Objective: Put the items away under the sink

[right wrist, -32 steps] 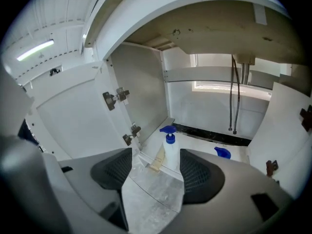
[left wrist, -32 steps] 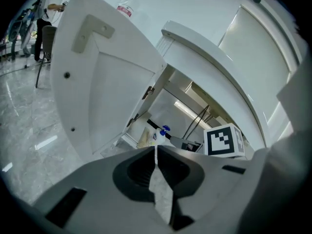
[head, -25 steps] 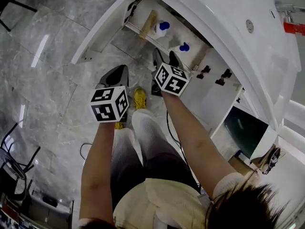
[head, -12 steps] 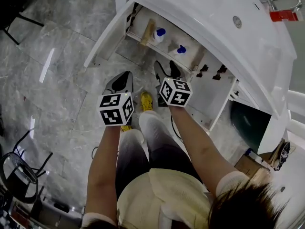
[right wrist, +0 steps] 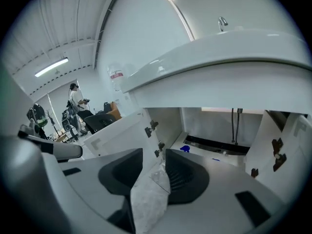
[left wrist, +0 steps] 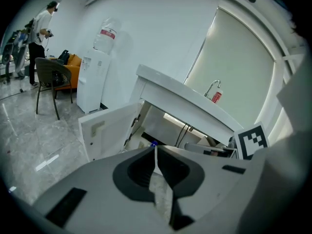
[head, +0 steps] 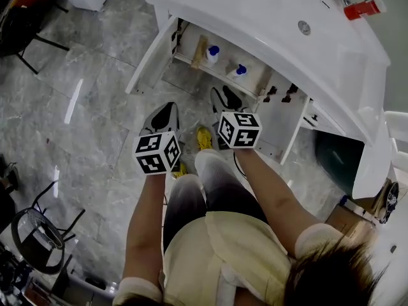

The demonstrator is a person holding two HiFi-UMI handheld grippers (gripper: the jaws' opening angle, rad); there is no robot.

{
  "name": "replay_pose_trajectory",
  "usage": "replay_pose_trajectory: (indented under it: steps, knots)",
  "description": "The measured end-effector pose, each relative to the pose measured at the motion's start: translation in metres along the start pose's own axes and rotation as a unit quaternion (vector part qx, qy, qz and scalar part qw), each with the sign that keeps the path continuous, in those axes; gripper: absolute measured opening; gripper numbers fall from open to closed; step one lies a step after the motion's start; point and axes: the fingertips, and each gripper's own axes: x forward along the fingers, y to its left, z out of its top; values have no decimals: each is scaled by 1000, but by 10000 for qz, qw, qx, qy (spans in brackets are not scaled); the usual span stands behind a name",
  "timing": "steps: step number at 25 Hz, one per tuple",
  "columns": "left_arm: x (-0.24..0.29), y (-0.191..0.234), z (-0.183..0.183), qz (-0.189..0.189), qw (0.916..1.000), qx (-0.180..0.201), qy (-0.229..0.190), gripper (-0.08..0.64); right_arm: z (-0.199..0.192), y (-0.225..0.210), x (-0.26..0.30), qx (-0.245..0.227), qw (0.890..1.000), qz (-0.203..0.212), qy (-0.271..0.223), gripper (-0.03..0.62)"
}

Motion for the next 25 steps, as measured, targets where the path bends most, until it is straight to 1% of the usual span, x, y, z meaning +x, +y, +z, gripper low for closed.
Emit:
replay_pose_trajectory:
  steps: [9, 14, 25]
  knots:
    - [-35, -13, 28, 22, 9995, -71, -308, 49, 27, 24, -38, 75, 9999, 75, -62, 86]
    - [-56, -19, 36, 89, 9989, -72, -450, 49, 37, 38, -61, 34, 9998, 186, -70, 66]
    - [-97, -31, 51, 179, 9971, -9, -739, 49, 67, 61, -96, -85, 9990, 339, -282, 38]
